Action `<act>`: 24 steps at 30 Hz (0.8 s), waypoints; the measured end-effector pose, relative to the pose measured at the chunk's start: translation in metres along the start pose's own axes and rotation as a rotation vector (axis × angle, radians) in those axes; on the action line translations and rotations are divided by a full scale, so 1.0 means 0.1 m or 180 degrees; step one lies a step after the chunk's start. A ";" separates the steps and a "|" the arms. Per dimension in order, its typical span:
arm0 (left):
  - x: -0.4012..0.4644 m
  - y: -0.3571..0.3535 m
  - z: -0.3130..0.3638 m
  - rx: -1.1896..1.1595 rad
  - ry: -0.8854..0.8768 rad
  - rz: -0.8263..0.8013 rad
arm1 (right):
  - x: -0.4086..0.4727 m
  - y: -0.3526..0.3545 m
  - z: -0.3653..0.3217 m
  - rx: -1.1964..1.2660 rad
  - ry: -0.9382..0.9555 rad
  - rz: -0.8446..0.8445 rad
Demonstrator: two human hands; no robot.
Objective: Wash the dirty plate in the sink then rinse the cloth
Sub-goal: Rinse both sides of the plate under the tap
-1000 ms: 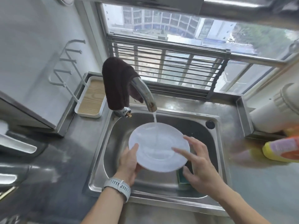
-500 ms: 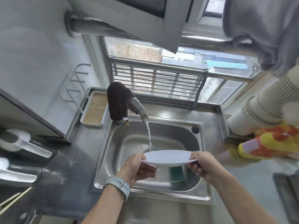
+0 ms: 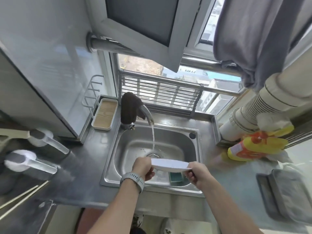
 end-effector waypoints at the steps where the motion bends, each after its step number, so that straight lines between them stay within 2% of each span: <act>1: -0.05 0.03 0.03 0.0003 -0.0058 0.0049 | -0.06 0.04 -0.03 -0.0006 0.0094 0.0067; 7: -0.07 0.07 0.12 0.0300 -0.0167 0.0016 | -0.10 0.03 0.04 0.0153 0.0059 0.0119; 11: -0.14 0.19 0.21 0.0366 -0.0301 0.0143 | -0.22 0.07 -0.09 0.0149 0.0436 0.0210; 14: -0.09 0.12 0.08 0.0366 -0.0160 -0.0019 | -0.16 0.10 0.05 0.0123 0.0391 0.0253; 24: -0.03 -0.10 -0.10 0.0286 -0.0267 -0.0162 | 0.11 0.38 0.38 -0.0080 0.0609 0.0355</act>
Point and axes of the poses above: each hand's wrist, its own x-axis towards the middle knuckle, its own y-axis out of the back of the hand, z = x × y, the point moved 9 cm from there along x, towards the middle knuckle, and after that the axes turned 8 degrees about x, right-handed, at the moved point
